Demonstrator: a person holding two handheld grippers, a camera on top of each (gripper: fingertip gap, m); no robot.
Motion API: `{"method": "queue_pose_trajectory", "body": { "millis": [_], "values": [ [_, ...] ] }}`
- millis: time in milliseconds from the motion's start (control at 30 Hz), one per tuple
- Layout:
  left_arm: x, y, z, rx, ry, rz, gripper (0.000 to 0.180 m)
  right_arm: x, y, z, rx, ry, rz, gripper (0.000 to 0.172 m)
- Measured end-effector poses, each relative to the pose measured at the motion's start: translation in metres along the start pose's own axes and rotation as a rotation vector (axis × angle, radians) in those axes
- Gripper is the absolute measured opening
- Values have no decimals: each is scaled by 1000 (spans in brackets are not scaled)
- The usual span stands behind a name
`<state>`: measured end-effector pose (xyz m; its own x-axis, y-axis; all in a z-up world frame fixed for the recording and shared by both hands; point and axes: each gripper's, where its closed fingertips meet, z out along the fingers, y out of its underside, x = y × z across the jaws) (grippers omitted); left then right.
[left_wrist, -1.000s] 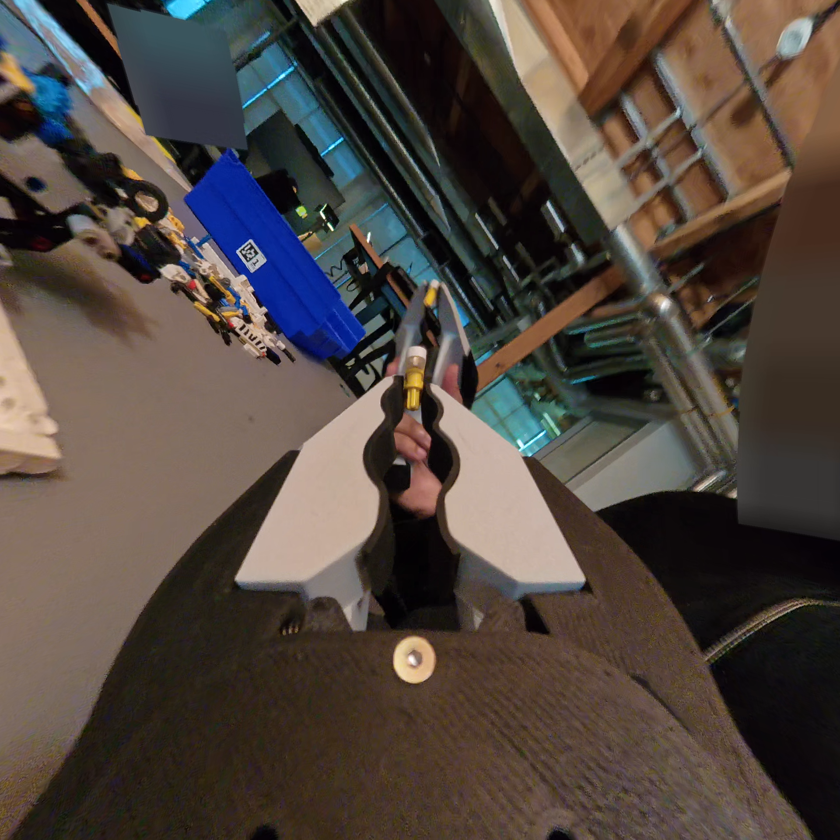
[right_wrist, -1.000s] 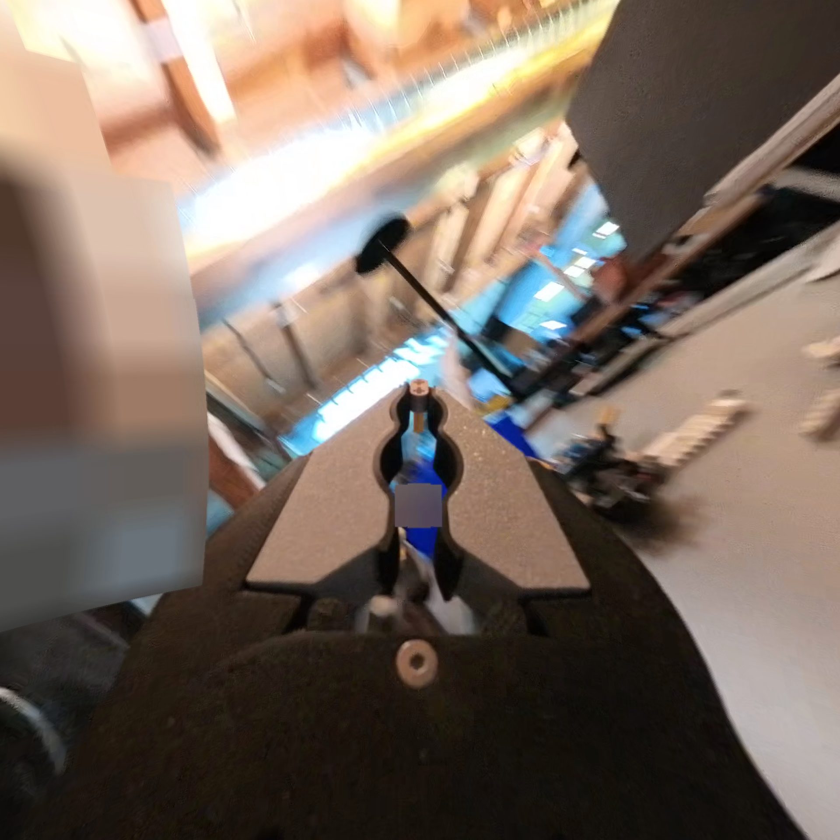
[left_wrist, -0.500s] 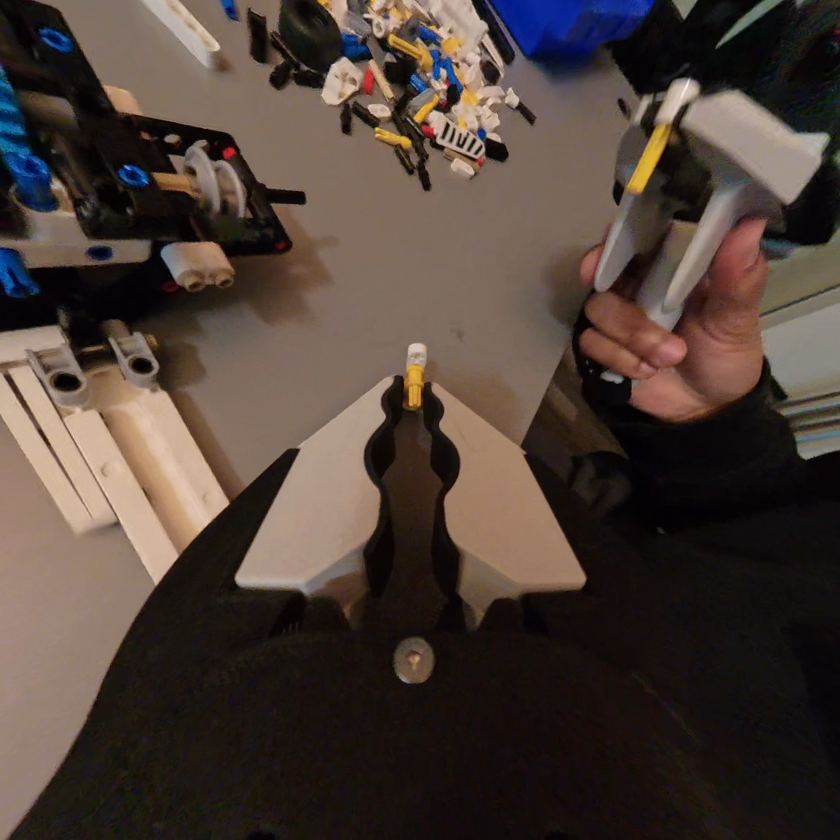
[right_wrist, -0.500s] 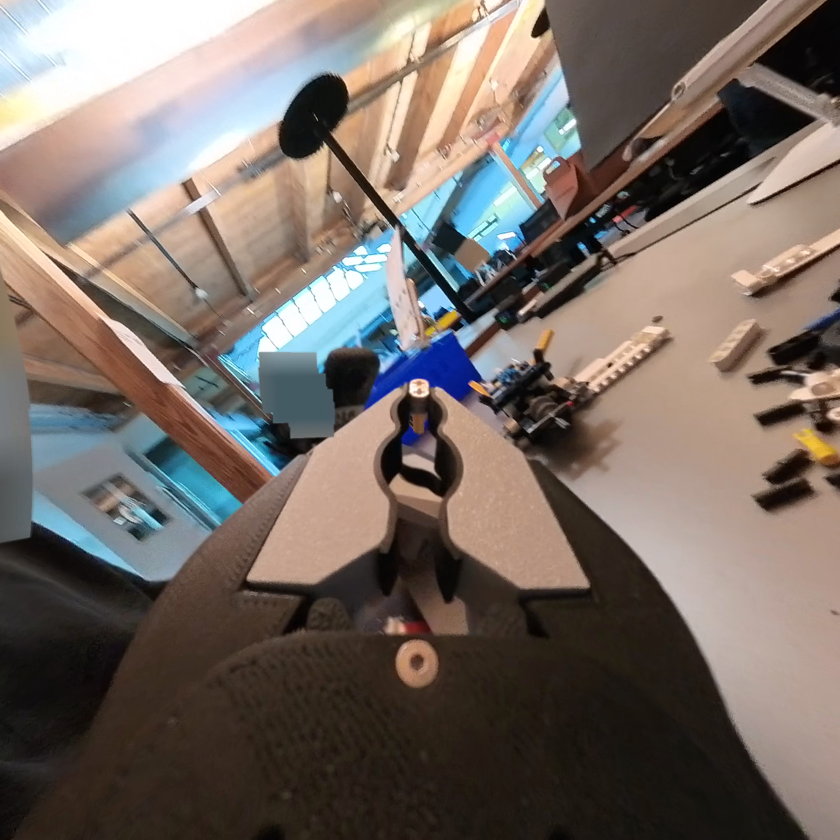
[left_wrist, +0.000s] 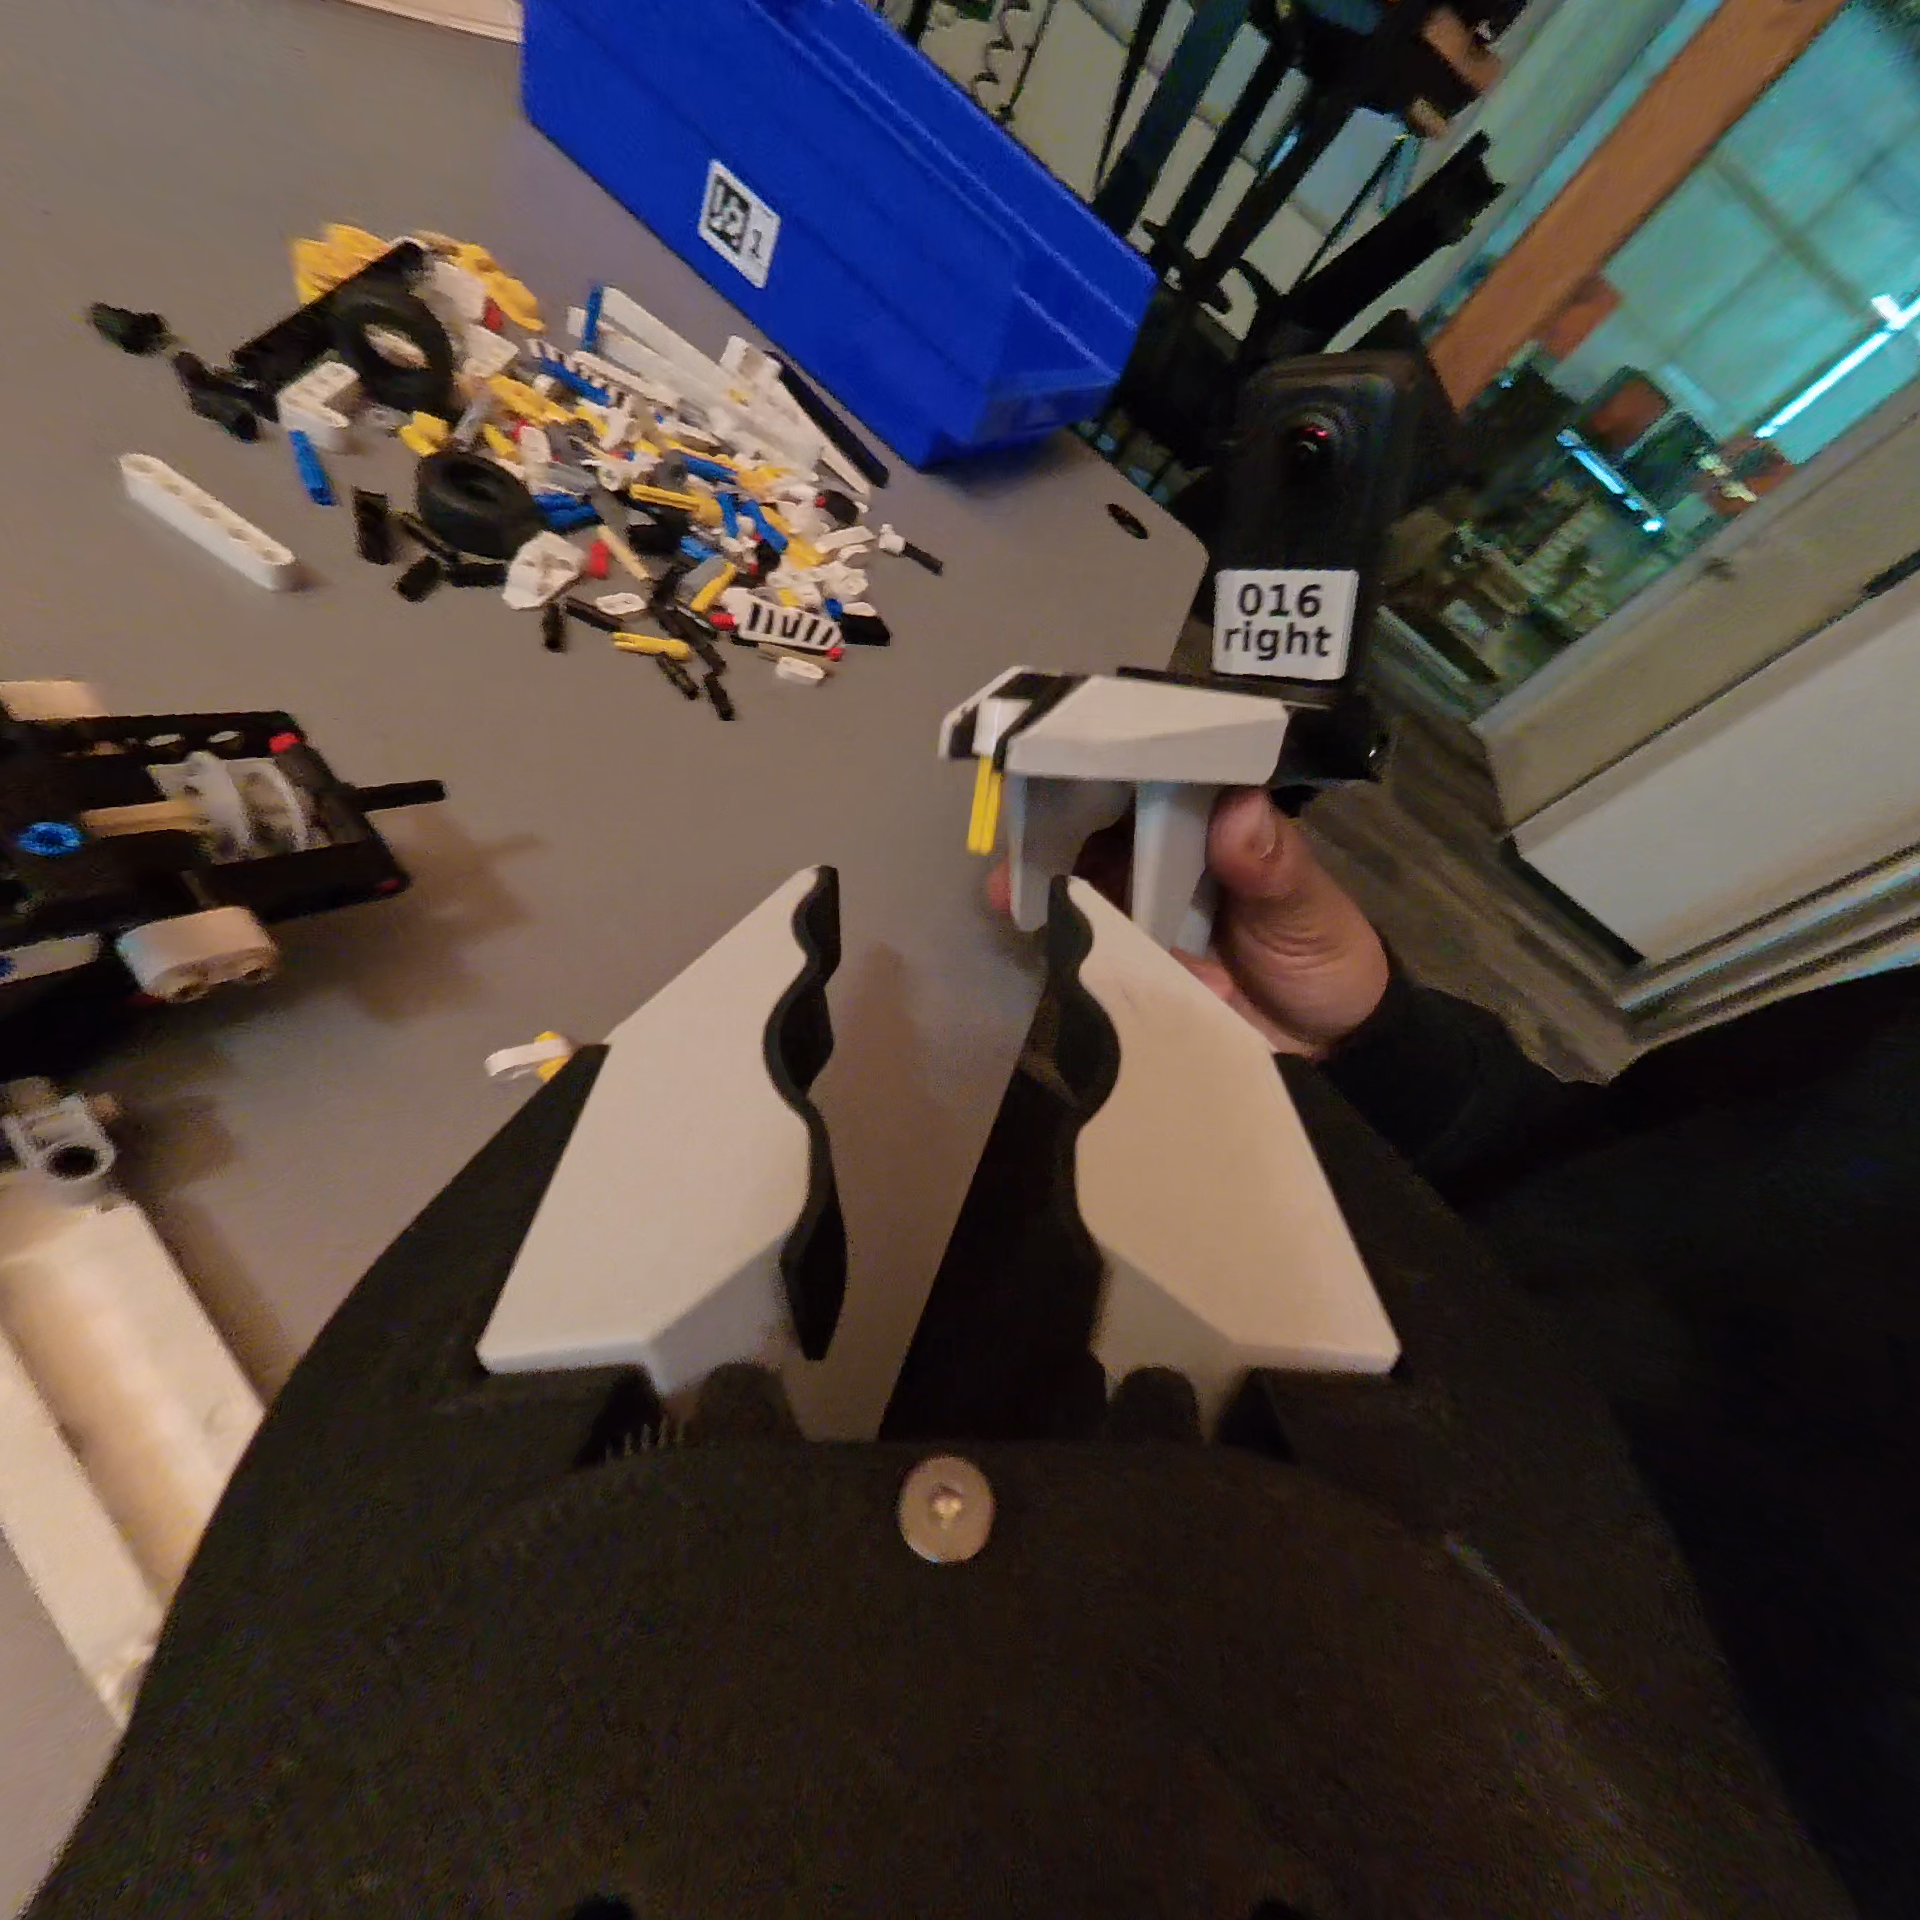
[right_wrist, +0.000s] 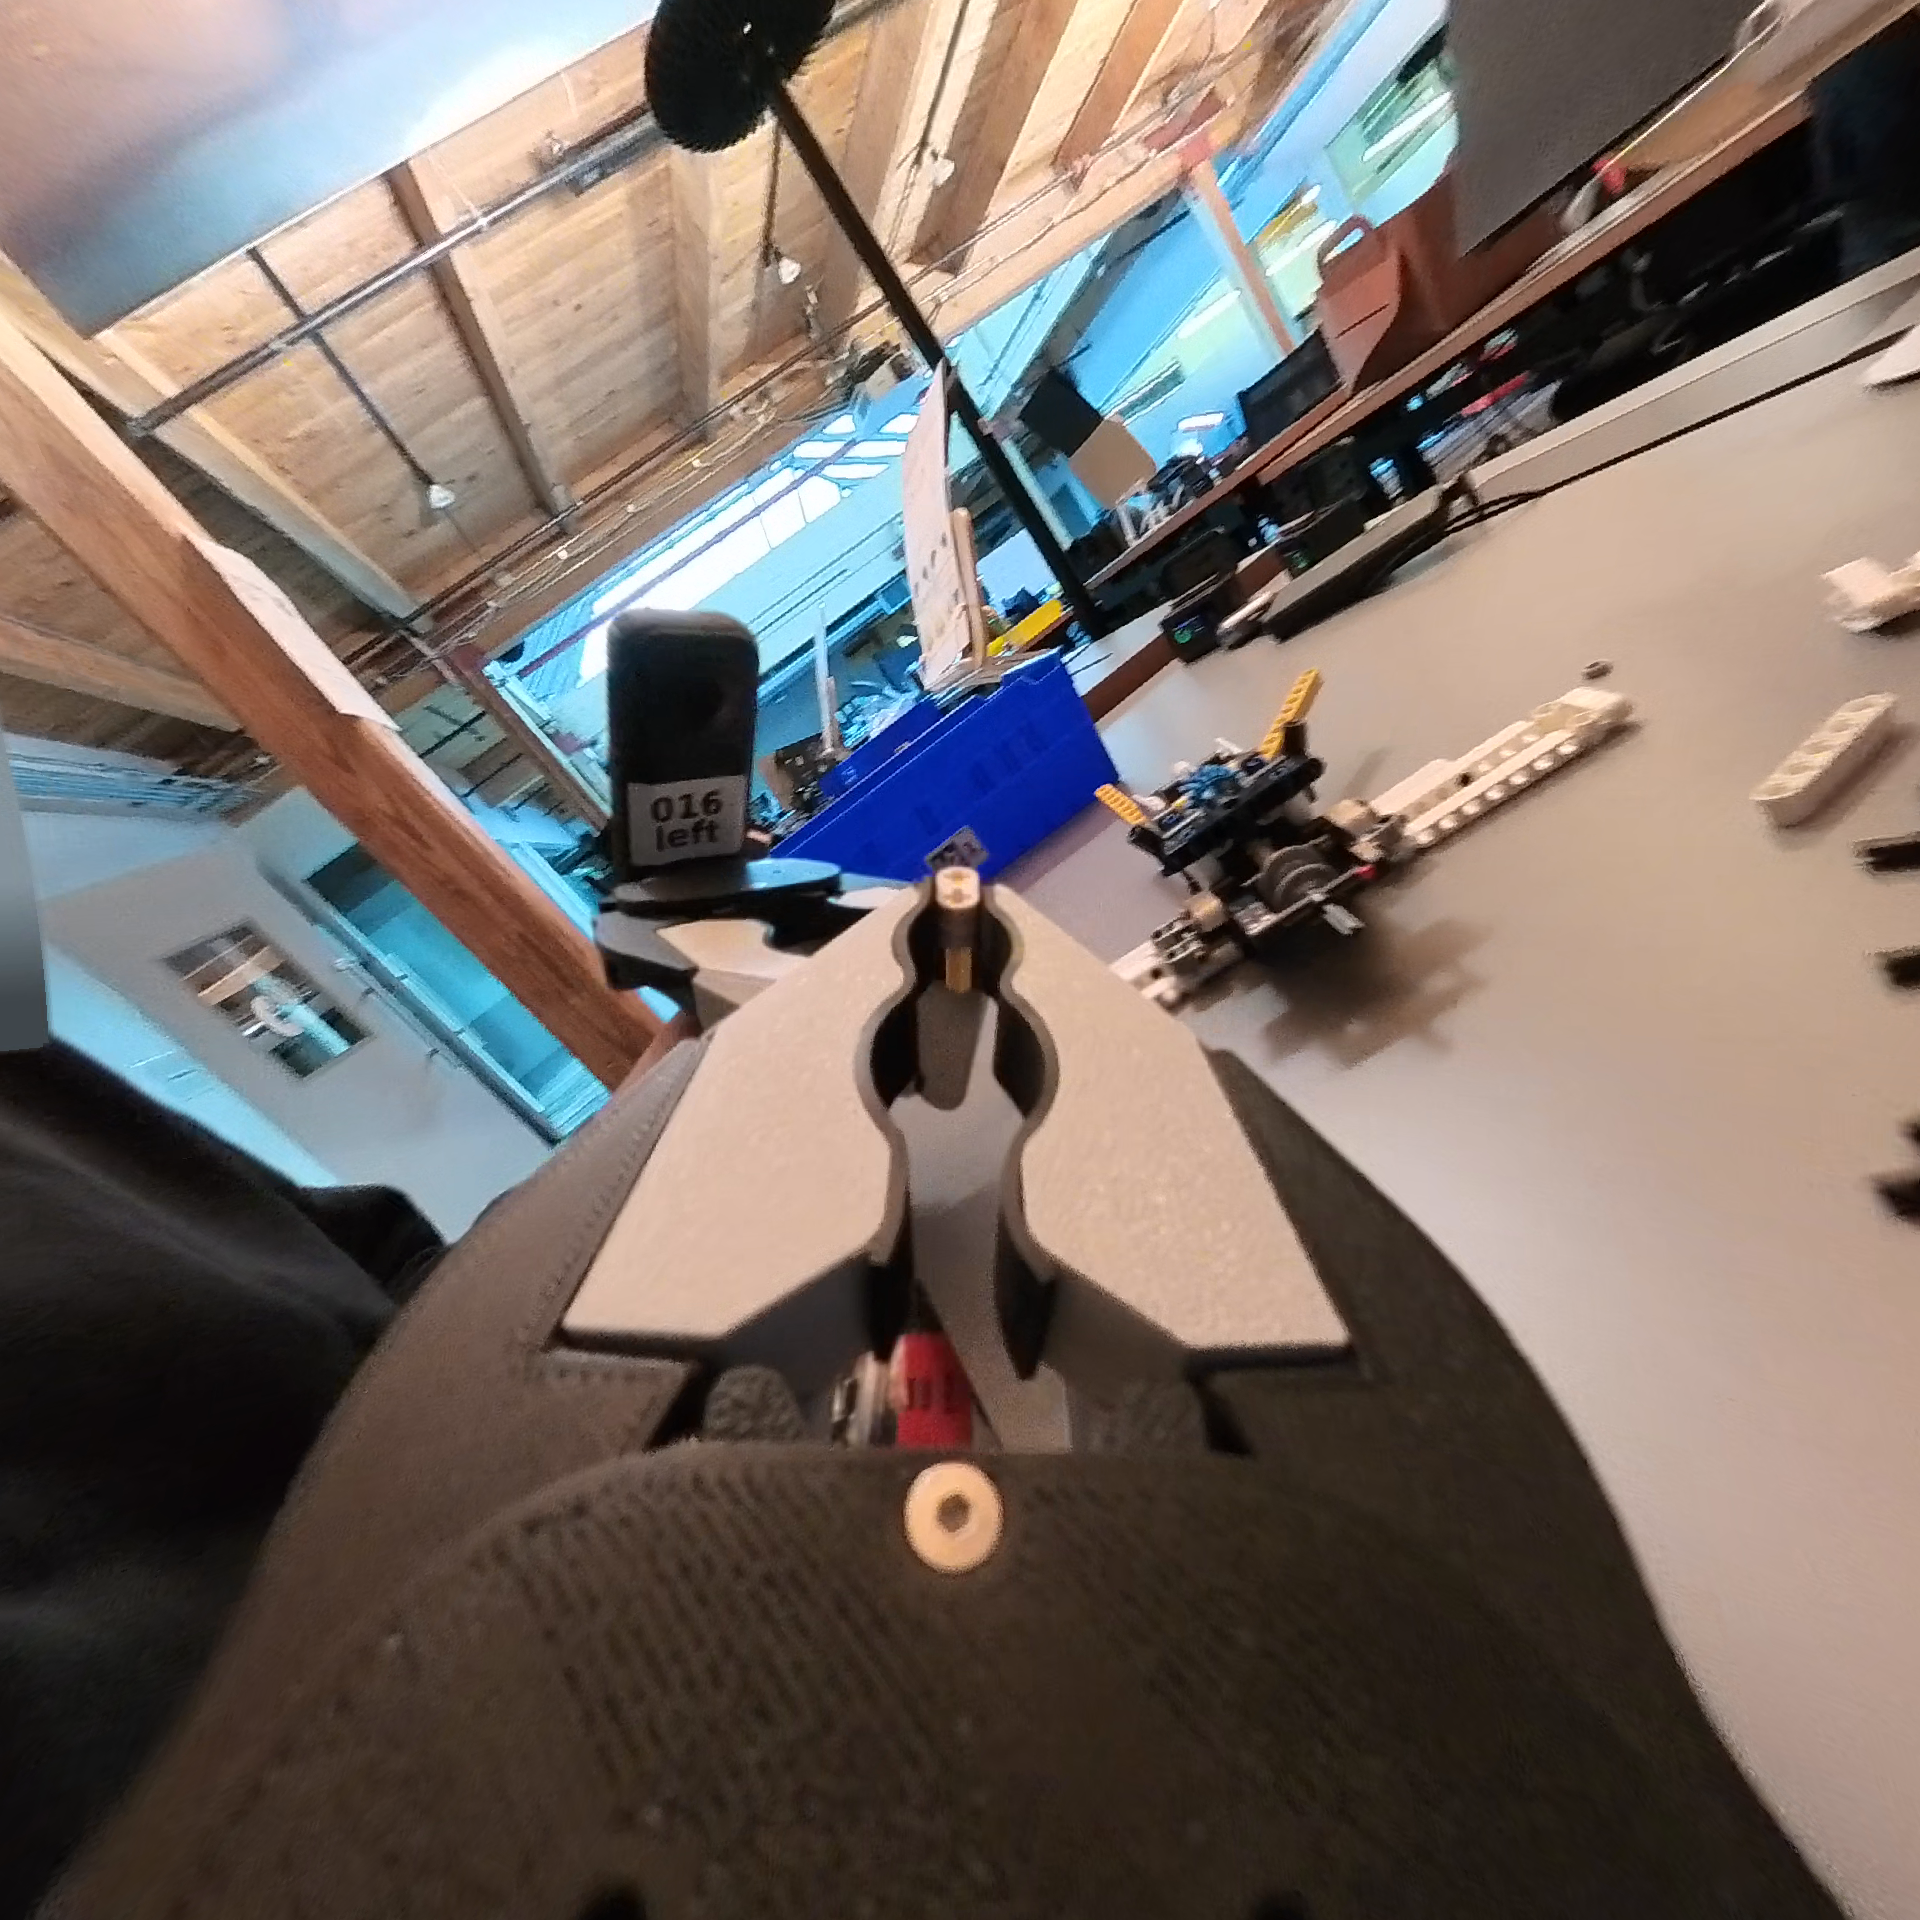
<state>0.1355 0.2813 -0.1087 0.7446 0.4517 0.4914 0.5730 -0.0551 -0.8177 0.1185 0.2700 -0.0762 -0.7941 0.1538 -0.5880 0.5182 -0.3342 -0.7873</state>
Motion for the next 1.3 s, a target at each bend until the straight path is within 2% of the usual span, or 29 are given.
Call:
{"method": "queue_pose_trajectory", "body": {
  "millis": [67,133,167,267,367,533,667,700,867,967,1233,1267,1300],
  "values": [
    [2,-1,1,14,17,5,28,-6,6,5,-22,-37,15,5],
    [6,-6,-2,56,46,18,6,-9,10,9,-37,-55,30,5],
    [8,-9,-5,83,59,20,1,-9,12,11,-43,-56,33,5],
    [9,-10,-9,85,76,3,1,-10,13,12,-41,-72,53,6],
    [11,-11,-11,109,101,-24,1,-13,8,11,-3,-110,89,16],
    [12,-14,-14,133,103,-24,1,-13,1,7,34,-130,116,15],
    [14,-13,-13,126,105,-16,1,-16,7,10,3,-148,121,13],
    [14,-13,-12,126,97,-13,1,-17,9,11,-6,-149,121,7],
    [7,-10,-8,125,-3,40,1,-10,11,10,-3,-111,161,5],
    [9,-14,-6,153,-46,50,3,-9,5,8,45,-83,165,4],
    [12,-19,-1,180,-35,-3,3,-6,-9,4,194,-82,258,4],
    [17,-5,2,126,-12,-7,4,-1,-18,-1,263,-61,273,6],
    [18,10,3,105,-18,-12,4,14,-47,-25,439,-11,309,5]
  ]
}}
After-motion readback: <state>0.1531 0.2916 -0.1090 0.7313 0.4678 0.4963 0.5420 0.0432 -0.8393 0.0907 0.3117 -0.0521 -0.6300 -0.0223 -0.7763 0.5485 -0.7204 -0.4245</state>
